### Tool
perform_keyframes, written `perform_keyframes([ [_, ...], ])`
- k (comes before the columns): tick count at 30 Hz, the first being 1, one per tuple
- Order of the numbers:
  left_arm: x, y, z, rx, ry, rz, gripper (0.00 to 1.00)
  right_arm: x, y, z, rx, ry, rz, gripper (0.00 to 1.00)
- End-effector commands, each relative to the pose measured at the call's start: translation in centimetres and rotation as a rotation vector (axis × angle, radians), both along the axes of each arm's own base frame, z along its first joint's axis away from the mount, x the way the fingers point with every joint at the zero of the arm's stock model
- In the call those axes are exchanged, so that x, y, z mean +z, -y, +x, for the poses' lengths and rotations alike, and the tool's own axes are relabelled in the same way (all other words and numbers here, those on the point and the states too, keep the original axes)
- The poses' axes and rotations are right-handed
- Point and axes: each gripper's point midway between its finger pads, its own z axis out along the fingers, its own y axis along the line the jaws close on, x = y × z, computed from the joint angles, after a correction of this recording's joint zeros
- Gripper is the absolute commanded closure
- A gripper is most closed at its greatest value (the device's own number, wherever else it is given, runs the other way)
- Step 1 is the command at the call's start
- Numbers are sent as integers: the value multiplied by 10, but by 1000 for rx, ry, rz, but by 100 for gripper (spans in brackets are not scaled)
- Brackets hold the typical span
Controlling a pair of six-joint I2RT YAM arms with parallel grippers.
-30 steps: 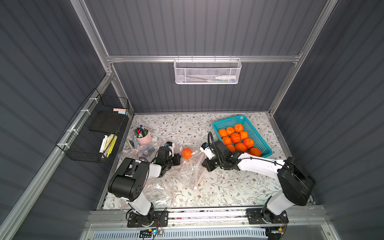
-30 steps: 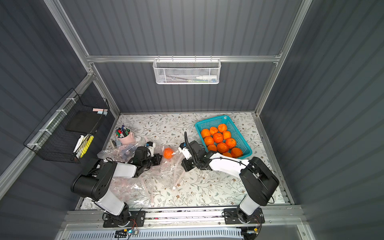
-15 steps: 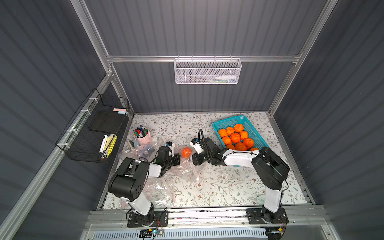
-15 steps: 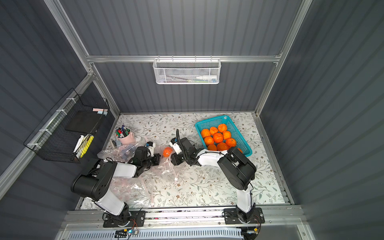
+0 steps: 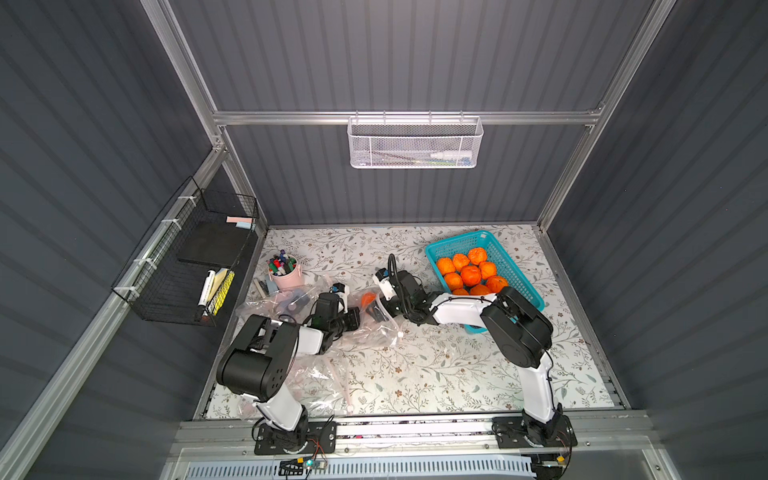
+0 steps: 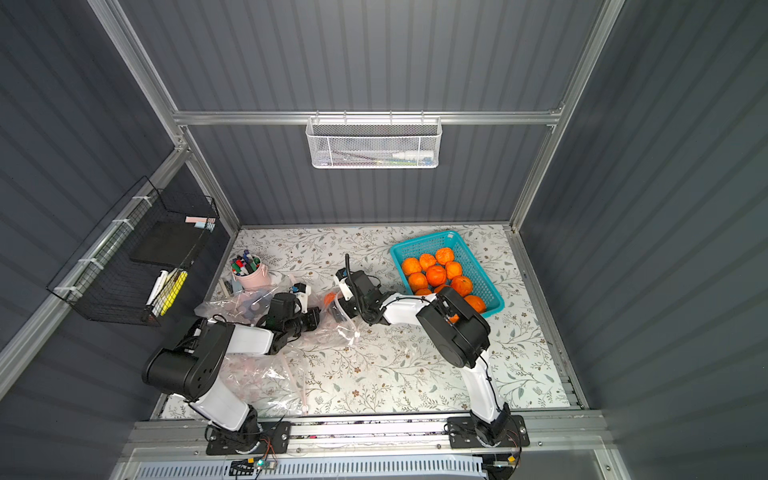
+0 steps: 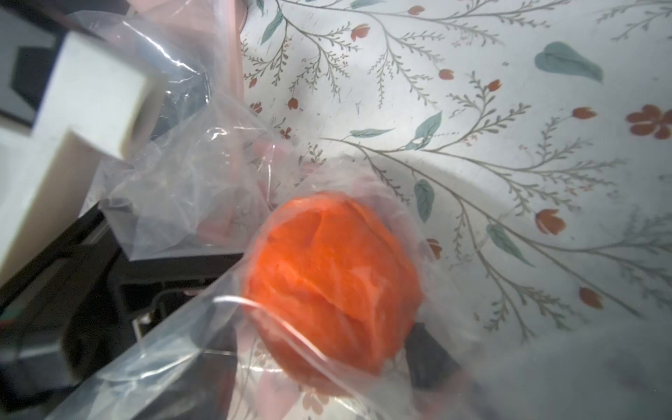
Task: Open the zip-top bag and take out the orange
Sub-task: Pick up the orange from the zipper food storage bag.
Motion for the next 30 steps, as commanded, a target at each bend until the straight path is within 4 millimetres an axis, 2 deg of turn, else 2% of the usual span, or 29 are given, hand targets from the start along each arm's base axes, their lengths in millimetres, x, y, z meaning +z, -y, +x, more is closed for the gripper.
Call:
perform_keyframes([
  [1,-52,-12,-42,3,-221,82,100,3,-9,10,-19,13,14,23],
  [6,-52,-13,-42,4,-222,83,100,-4,-19,11,3,-15,32,27],
  [10,-51,-13,-41,5,-219,84,100,-1,-25,3,49,-32,70,44],
  [14,-51,-13,-42,6,-219,83,100,8,-18,-9,82,-24,75,60],
  [19,-51,-13,-42,7,-221,83,100,17,3,-28,112,-2,46,70],
  [22,-52,-13,-42,7,-222,85,100,18,15,-39,121,4,34,68],
  [27,-51,-13,-41,6,-221,85,100,18,16,-37,110,2,27,38],
  [30,-51,-8,-48,-17,-247,62,100,20,12,-29,84,7,43,35],
])
